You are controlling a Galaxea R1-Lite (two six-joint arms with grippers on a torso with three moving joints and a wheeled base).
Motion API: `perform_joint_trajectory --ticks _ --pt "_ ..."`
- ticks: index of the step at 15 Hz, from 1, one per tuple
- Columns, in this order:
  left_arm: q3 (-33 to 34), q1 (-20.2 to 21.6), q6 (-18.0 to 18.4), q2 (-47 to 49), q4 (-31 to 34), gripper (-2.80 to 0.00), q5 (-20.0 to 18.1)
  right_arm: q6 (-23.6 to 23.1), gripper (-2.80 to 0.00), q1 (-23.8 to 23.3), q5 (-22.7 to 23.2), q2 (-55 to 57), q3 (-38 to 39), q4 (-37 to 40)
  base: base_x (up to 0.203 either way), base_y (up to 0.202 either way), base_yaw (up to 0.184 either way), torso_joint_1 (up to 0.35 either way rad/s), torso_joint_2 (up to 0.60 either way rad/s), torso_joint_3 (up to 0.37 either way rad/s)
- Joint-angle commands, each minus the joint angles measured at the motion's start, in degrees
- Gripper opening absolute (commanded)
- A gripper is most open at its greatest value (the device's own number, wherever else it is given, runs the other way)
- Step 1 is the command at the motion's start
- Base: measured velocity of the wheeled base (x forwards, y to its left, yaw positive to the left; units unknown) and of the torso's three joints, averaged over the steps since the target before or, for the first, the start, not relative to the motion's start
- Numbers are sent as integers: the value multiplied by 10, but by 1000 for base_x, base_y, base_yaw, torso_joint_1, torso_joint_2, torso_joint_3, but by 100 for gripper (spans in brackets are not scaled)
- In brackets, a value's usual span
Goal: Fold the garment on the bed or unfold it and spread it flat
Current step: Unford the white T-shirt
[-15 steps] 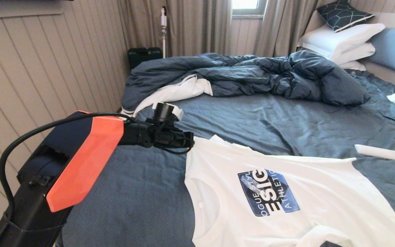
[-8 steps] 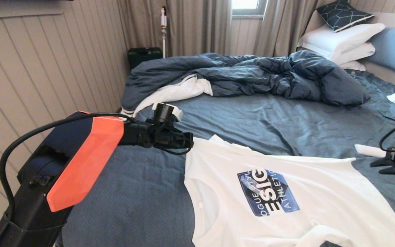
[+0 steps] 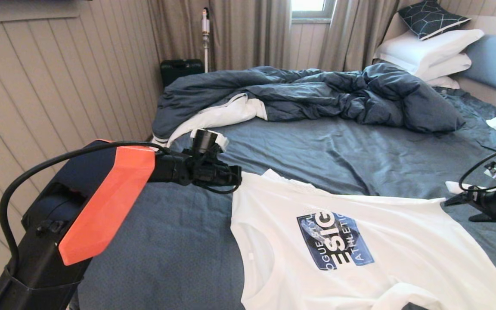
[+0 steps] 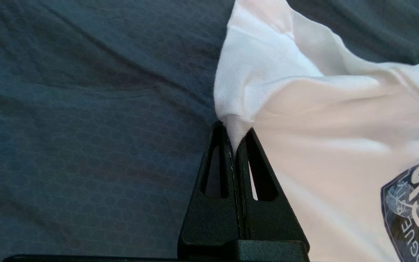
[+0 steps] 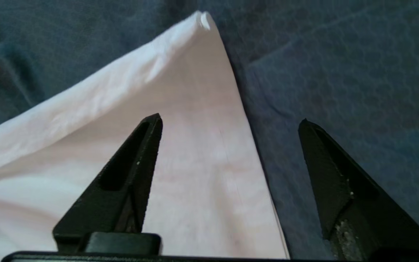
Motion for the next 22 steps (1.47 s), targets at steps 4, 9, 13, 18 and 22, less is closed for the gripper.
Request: perform_joint_trajectory --ticks 4,9,13,18,22 --pt "0 8 -1 1 -1 -280 -1 0 0 13 -1 14 -4 1 0 0 0 0 0 0" --pt "0 10 -1 4 -1 -280 -1 -1 0 41 -23 10 21 -15 0 0 0 0 0 0" --pt "1 10 -3 5 1 -280 -1 -1 0 60 -58 10 24 -24 0 0 0 0 0 0" --pt "3 9 -3 5 2 -280 -1 0 -280 85 -65 14 32 -24 0 0 0 0 0 0" --pt "4 10 -4 5 0 -280 1 0 -280 89 -65 14 30 -24 0 0 0 0 0 0"
